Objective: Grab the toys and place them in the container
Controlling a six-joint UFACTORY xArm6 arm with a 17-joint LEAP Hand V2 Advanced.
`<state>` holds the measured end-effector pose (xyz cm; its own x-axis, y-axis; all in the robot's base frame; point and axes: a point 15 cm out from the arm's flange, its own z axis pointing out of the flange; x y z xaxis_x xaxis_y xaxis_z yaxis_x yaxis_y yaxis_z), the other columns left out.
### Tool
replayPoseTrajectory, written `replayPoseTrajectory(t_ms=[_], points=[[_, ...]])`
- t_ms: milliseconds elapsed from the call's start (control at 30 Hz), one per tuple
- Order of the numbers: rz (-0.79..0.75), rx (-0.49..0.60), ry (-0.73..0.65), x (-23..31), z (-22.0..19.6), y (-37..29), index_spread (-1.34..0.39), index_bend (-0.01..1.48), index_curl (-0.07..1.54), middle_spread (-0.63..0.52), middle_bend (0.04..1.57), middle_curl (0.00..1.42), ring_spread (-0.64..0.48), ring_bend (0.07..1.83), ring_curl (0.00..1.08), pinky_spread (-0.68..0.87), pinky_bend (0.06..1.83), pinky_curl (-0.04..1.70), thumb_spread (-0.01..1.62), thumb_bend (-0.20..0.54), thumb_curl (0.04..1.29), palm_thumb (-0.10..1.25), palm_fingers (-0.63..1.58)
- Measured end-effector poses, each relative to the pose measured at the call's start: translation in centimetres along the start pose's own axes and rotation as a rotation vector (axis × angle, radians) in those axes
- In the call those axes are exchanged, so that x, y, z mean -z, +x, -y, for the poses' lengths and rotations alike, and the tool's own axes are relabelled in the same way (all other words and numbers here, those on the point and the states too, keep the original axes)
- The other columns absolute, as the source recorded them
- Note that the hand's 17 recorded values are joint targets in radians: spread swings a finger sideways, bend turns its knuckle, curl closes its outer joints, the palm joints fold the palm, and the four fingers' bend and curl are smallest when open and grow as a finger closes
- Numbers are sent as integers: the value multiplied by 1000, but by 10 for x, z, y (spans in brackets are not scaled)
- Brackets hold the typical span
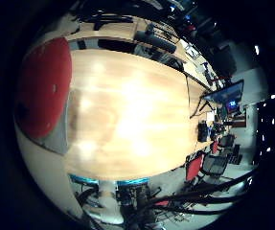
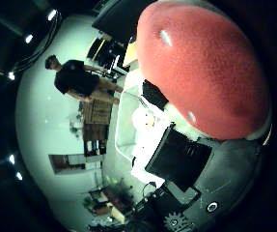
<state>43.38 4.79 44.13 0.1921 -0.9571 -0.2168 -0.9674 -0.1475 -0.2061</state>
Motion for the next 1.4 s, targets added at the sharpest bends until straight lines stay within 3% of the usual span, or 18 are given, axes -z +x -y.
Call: replayPoseTrajectory(t_ms=[600,933,1033,1133,1167,1233,1267,1400], points=[[58,265,-105,-49,-13,-149,-341,863,698,-186,1272,596,-207,1404,524,-316,1269,596,1344,-5,265,741,1240],[55,339,-124,-55,-26,-185,-351,828,702,-188,1259,582,-212,1400,520,-319,1264,596,1378,-8,271,757,1238],[42,358,-131,-56,-29,-186,-363,756,689,-198,1239,573,-218,1389,513,-325,1290,602,1307,-80,235,588,1187],[9,389,-147,-60,-32,-182,-414,480,625,-237,1122,540,-249,1373,506,-355,1389,613,1114,-139,195,274,892],[4,403,-156,-63,-34,-183,-437,368,618,-250,963,504,-267,1374,517,-403,1424,631,1031,-109,195,180,598],[2,438,-183,-68,-40,-185,-447,367,620,-228,858,482,-246,1295,510,-365,1377,644,984,-94,199,129,285],[3,456,-200,-71,-42,-184,-456,401,603,-179,780,451,-159,1100,471,-181,1237,652,918,-80,205,65,-70],[10,495,-239,-81,-47,-188,-473,328,472,-111,614,368,-42,818,301,107,1036,482,835,-50,228,2,-105]])
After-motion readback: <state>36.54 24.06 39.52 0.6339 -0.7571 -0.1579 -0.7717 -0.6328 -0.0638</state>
